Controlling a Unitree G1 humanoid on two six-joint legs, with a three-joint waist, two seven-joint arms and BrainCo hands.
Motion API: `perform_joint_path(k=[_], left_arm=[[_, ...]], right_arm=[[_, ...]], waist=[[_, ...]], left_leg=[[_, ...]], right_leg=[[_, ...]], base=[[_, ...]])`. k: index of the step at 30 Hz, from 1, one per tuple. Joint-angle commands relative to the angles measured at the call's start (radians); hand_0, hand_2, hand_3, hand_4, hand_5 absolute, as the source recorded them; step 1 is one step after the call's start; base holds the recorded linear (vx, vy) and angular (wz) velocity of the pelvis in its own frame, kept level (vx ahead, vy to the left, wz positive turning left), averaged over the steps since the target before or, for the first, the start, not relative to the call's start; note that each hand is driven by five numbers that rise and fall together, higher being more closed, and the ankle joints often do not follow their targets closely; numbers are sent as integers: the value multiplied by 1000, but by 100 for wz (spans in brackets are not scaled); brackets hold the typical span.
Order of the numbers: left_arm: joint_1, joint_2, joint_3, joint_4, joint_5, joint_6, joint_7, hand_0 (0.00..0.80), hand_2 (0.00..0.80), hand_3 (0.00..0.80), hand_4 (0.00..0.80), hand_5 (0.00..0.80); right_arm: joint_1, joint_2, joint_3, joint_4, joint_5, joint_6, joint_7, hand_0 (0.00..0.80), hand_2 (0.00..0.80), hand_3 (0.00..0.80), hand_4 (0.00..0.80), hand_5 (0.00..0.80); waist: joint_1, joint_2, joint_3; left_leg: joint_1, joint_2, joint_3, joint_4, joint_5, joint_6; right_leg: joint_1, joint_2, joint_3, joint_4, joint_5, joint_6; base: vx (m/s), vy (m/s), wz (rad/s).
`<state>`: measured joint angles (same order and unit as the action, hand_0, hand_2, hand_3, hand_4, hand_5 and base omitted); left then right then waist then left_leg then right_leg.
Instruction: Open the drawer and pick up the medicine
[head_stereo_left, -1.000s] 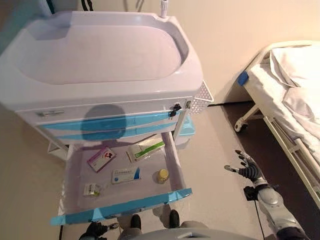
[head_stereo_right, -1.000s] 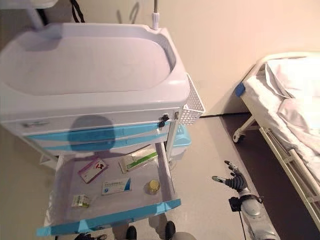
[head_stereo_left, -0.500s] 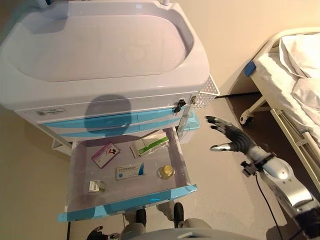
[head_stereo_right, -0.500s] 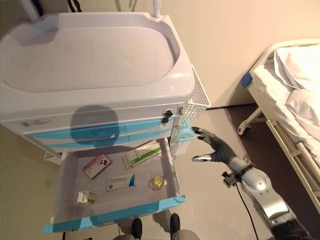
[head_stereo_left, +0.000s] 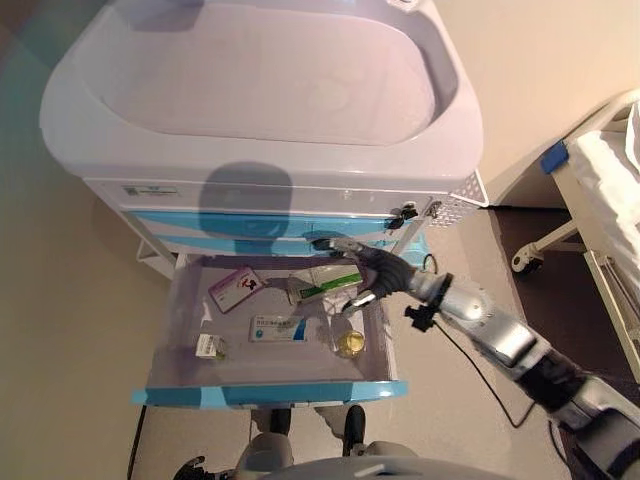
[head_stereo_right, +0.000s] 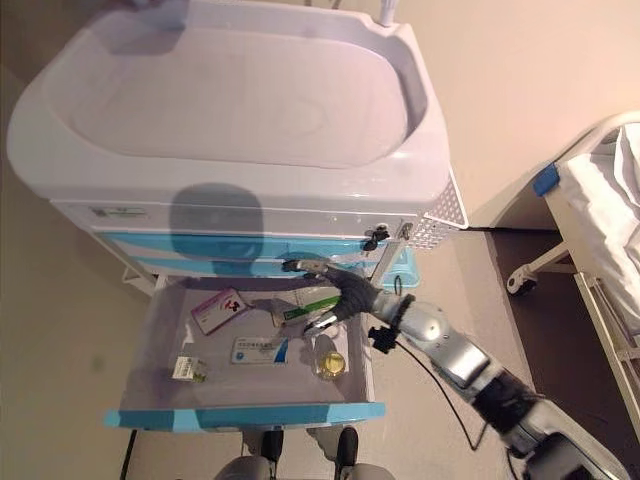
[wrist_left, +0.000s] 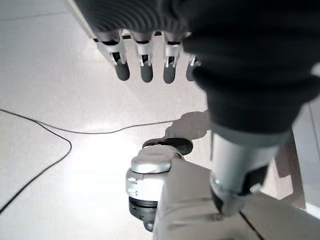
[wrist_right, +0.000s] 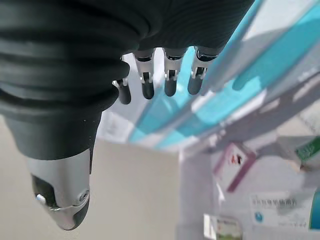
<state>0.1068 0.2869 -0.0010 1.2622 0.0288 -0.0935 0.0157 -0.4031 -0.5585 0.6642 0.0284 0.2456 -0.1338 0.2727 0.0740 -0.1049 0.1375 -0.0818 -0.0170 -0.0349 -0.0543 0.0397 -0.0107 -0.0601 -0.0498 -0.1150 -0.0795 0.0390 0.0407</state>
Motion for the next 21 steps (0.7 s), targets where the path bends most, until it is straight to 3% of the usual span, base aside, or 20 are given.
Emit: perform_joint_path(k=[1,9,21], left_arm=[[-14,30,-19,29,3,11,28,0,0,0,0,0],[-32,20,-38,21,-18,19,52,0,0,0,0,0],[-55,-2,-107,-1,-46,19,95,0,0,0,0,0]], right_arm=[[-21,55,31,1,-100,-9,-33,0,0,0,0,0],[-11,208,78,239,-335,23,-107,0,0,0,0,0],[-37,340,101,499,-617,59,-258,0,0,0,0,0]], waist=[[31,-29,-4],[38,-23,16],[39,11,40]], left_leg=[[-41,-60,-3,37,-25,31],[-56,-61,-33,31,-10,28],[-84,-70,-63,30,7,29]], right_leg=[[-79,-41,10,76,52,86],[-84,-45,-22,79,49,82],[-100,-55,-44,84,54,83]], base=[[-21,-18,15],[-20,-16,9],[-27,2,9]])
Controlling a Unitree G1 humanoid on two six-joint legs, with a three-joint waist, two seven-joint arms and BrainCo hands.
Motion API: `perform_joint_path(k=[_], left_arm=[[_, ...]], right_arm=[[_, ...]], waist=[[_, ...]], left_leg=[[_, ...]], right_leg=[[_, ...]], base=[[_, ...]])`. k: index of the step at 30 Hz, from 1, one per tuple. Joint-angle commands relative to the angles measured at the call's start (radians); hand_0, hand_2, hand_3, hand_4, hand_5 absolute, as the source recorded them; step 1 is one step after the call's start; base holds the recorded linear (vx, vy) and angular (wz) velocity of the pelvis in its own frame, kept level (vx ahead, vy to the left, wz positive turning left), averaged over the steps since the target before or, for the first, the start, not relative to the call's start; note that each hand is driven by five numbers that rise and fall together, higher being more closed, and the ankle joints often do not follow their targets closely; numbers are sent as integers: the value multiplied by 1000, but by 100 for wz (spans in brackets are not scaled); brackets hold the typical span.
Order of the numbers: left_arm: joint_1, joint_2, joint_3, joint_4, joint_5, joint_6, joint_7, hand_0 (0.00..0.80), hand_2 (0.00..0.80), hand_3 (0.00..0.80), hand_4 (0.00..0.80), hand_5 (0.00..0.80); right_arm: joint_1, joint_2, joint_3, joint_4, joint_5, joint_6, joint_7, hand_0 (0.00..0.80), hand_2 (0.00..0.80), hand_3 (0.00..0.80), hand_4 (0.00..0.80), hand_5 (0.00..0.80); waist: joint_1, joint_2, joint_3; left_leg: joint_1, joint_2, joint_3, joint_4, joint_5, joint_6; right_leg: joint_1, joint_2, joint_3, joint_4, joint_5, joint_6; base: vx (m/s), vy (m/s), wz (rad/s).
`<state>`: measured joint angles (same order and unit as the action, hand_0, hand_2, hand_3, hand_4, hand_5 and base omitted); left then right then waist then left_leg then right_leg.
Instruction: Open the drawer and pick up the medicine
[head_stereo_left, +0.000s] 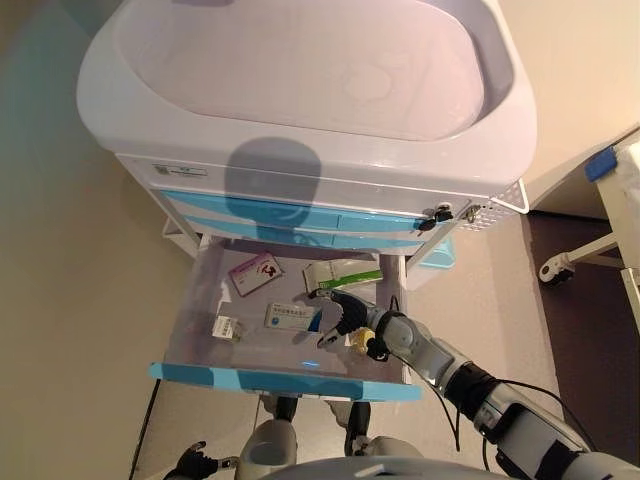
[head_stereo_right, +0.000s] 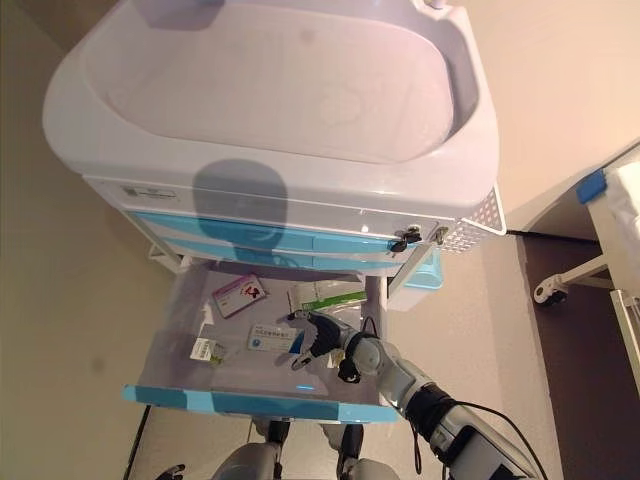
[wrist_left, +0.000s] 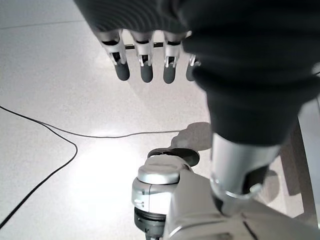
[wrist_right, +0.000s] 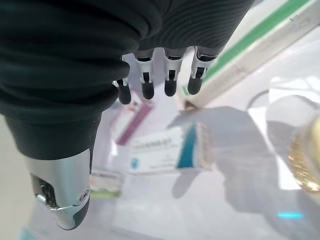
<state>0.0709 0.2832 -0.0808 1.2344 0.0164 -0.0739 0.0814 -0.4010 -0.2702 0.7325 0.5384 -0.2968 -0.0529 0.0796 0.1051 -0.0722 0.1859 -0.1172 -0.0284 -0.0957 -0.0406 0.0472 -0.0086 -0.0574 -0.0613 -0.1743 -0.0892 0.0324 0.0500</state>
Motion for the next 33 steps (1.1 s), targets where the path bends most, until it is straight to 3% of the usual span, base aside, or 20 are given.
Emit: perform_joint_path(k=[1,17,33], left_arm=[[-19,2,-27,27,-34,0,29,0,0,0,0,0],[-40,-26,-93,24,-72,-7,74,0,0,0,0,0],[-65,-46,-132,-4,-104,-17,123,0,0,0,0,0]], right_arm=[[-40,53,32,-9,-75,-23,-66,0,0,0,0,0],[-117,142,45,156,-99,4,-188,0,0,0,0,0],[-145,126,14,73,-68,0,-281,0,0,0,0,0]], waist=[[8,-22,-8],[18,13,31],[11,20,56]], left_leg=[[-49,-58,-2,16,0,26],[-86,-71,-23,5,26,34],[-104,-71,-15,16,26,35]], right_leg=[[-103,-44,15,94,60,73],[-149,-62,5,111,77,76],[-165,-68,10,116,80,77]], base=[[-35,13,4],[-24,12,5],[0,0,0]])
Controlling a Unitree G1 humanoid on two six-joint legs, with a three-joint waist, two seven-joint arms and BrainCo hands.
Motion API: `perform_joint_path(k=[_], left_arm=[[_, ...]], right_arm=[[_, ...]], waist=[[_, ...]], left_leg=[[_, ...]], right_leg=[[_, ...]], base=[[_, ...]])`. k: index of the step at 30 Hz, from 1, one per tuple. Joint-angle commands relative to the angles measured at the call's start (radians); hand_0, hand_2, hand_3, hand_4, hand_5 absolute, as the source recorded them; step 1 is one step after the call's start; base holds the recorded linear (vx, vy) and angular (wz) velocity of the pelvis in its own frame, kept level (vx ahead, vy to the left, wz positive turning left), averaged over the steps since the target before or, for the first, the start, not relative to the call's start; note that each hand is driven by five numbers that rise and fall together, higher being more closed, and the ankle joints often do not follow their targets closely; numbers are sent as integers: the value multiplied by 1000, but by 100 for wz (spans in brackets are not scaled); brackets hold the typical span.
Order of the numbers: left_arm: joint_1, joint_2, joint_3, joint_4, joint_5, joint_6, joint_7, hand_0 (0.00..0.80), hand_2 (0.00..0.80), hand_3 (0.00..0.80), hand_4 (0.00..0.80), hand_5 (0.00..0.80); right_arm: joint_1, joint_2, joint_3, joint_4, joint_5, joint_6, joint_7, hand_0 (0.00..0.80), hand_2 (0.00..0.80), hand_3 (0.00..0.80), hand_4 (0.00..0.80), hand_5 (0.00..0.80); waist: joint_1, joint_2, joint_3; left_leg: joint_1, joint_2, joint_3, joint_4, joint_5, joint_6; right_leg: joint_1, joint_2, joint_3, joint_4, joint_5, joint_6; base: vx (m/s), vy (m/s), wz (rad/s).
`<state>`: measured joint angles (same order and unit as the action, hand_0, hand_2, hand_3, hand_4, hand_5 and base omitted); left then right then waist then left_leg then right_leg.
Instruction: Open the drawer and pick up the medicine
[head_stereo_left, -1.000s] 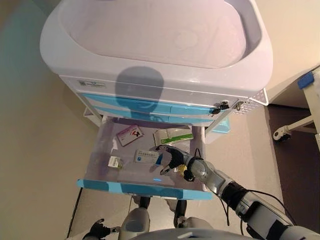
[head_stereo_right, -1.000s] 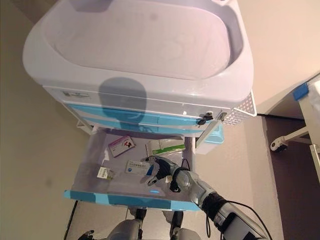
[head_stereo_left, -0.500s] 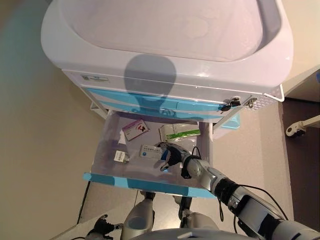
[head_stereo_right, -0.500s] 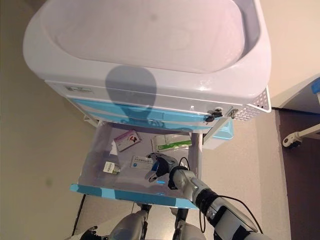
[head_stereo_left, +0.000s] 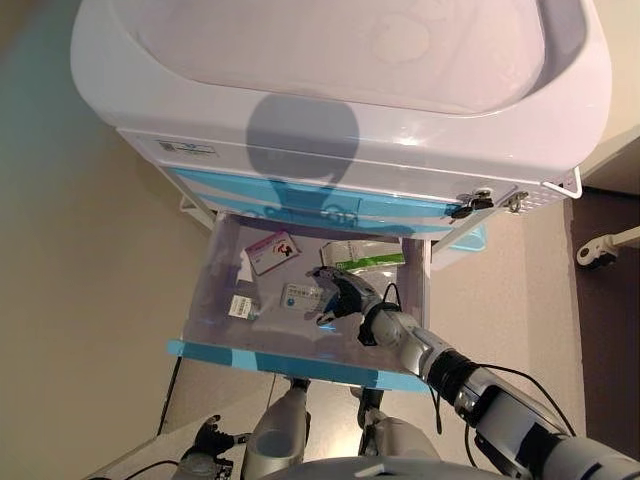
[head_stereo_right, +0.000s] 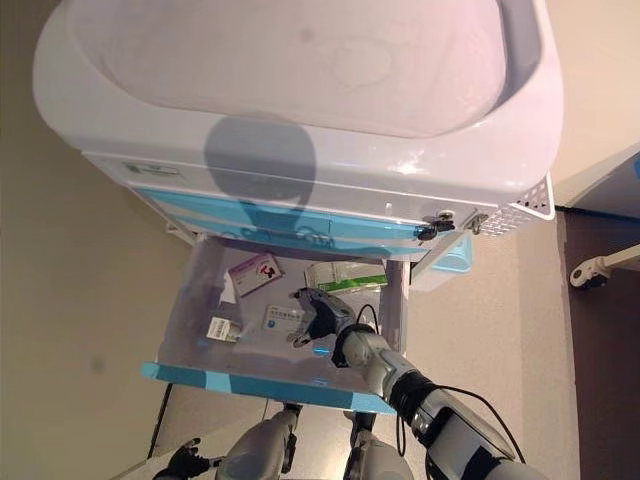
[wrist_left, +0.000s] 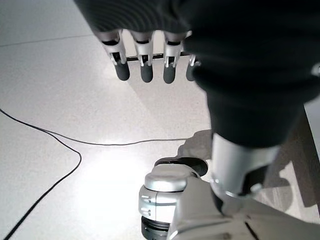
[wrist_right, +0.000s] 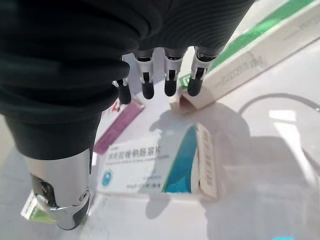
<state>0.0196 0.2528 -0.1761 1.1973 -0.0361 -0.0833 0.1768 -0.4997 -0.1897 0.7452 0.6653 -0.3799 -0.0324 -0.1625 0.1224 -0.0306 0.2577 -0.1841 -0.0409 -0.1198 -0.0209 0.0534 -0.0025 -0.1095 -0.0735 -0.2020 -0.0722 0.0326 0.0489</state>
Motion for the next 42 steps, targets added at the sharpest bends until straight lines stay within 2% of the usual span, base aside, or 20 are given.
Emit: perform_joint_path(k=[1,12,19,33,34,36,42], left_arm=[[-14,-15,-37,33,-52,-8,27,0,0,0,0,0],[-25,-14,-59,34,-66,-6,30,0,0,0,0,0],[-44,-16,-104,9,-95,-17,25,0,0,0,0,0],[-88,-36,-152,13,-110,-13,34,0,0,0,0,0],[-93,-40,-154,15,-113,-12,34,0,0,0,0,0],[-97,-43,-154,19,-114,-9,37,0,0,0,0,0],[-107,-51,-157,20,-121,-9,44,0,0,0,0,0]], right_arm=[[-46,46,2,-53,15,-20,-39,0,0,0,0,0],[-106,111,51,153,-85,20,-53,0,0,0,0,0],[-159,159,85,384,-170,49,-73,0,0,0,0,0],[-184,169,84,498,-213,85,-117,0,0,0,0,0],[-185,172,85,495,-214,86,-118,502,502,502,502,502],[-186,176,92,489,-219,85,-118,800,800,800,800,800],[-191,182,99,465,-211,82,-127,800,800,800,800,800]], waist=[[-6,-22,-16],[4,-16,3],[23,-2,26],[29,9,49],[27,12,51],[26,11,53],[19,12,62]], left_leg=[[-37,-59,9,-4,20,29],[-54,-59,10,-2,23,27],[-87,-59,-2,-6,41,24],[-125,-63,-24,-31,66,16],[-129,-63,-24,-34,69,14],[-132,-63,-22,-36,70,14],[-135,-64,-17,-41,73,16]], right_leg=[[-113,-56,38,99,80,79],[-127,-59,32,100,84,78],[-150,-59,22,88,96,78],[-179,-65,4,72,114,80],[-183,-66,5,71,116,81],[-187,-66,8,69,118,81],[-197,-69,19,75,121,81]], base=[[0,0,0],[0,0,0],[-1,1,1],[-5,3,8],[0,0,0],[-8,16,0],[-3,6,0]])
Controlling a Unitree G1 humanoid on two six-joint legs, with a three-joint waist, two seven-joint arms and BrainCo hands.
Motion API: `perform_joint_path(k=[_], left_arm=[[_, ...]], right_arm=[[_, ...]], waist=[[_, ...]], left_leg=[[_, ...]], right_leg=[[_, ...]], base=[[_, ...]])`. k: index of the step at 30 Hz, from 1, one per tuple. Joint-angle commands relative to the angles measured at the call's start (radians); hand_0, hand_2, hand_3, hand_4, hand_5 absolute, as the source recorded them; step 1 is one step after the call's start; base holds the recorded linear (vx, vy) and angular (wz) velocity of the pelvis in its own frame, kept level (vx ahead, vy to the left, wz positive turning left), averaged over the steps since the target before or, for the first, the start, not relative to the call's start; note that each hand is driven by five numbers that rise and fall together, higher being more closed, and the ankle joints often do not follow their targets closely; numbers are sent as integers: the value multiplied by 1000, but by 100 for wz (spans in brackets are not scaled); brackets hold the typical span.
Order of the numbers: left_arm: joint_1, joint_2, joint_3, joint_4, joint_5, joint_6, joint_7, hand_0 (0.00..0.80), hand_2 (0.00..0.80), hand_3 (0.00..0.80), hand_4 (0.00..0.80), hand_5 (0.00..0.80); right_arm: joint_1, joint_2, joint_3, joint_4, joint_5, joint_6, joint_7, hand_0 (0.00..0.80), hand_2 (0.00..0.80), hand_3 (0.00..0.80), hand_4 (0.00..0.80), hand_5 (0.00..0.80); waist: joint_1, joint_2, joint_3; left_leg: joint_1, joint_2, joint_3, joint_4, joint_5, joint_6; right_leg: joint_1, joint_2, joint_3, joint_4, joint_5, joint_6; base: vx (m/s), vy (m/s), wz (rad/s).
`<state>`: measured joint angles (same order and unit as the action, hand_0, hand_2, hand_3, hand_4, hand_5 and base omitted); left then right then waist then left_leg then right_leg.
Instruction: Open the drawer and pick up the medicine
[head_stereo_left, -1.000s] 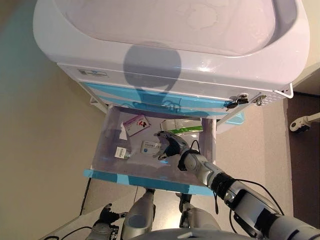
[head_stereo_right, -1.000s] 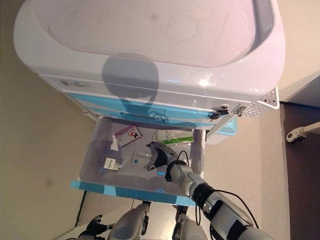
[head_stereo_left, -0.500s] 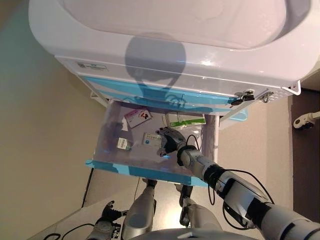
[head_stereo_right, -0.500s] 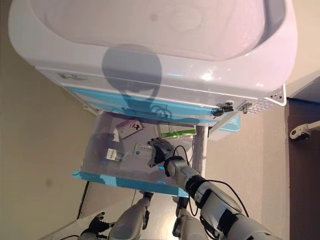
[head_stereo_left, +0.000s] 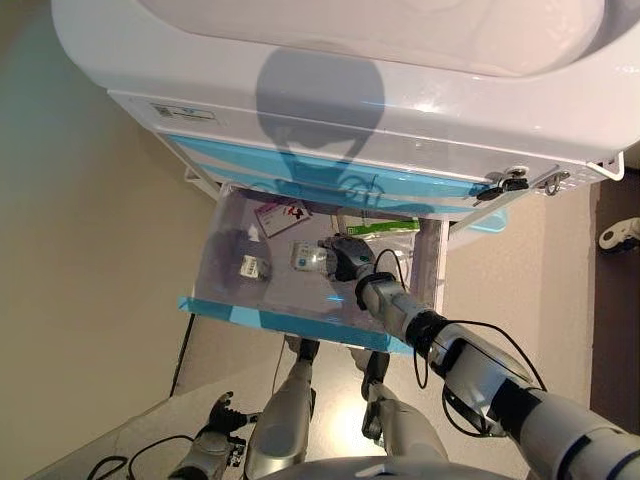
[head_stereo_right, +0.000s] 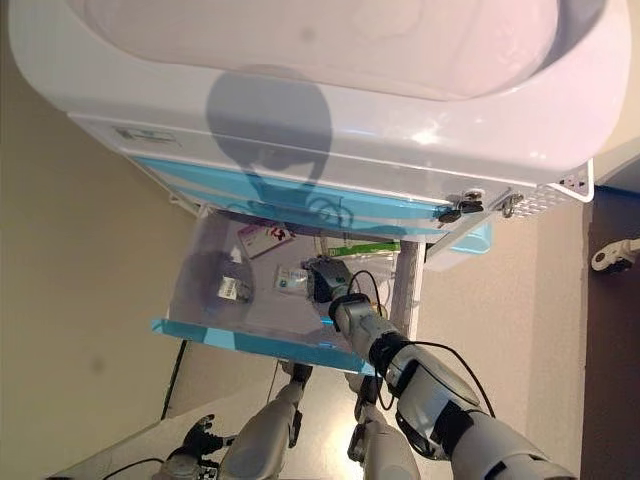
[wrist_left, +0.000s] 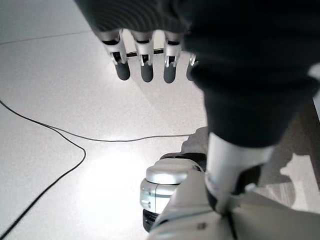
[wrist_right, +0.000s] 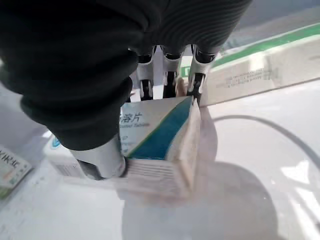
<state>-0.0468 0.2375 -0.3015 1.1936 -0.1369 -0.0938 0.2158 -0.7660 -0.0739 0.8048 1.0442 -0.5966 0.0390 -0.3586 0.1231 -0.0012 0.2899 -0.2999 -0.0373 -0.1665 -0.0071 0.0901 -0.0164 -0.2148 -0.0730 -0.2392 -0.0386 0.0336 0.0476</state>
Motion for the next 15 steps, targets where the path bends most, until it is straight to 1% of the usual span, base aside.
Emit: perform_joint_path(k=[1,12,13,15], left_arm=[[-40,-36,-32,24,-20,1,5,0,0,0,0,0],[-40,-29,-11,40,-15,4,7,0,0,0,0,0],[-40,-26,-4,43,-13,5,6,0,0,0,0,0],[-36,-17,20,48,-5,10,4,0,0,0,0,0]], right_arm=[[76,66,39,86,6,11,69,800,800,800,800,800],[78,34,18,-5,44,-4,53,800,800,800,800,800],[77,26,19,-34,48,-10,59,800,800,800,800,800],[75,-5,26,-166,72,-31,94,800,800,800,800,800]], waist=[[19,-18,30],[0,-23,26],[-2,-26,24],[-11,-41,21]], left_leg=[[-19,-67,30,-55,37,30],[-6,-71,25,-40,23,42],[-3,-70,27,-39,21,43],[8,-67,35,-37,16,44]], right_leg=[[-92,-69,56,42,120,82],[-94,-75,81,74,104,76],[-92,-75,84,77,103,76],[-89,-70,94,83,99,75]], base=[[0,0,0],[0,0,0],[0,0,0],[0,0,0]])
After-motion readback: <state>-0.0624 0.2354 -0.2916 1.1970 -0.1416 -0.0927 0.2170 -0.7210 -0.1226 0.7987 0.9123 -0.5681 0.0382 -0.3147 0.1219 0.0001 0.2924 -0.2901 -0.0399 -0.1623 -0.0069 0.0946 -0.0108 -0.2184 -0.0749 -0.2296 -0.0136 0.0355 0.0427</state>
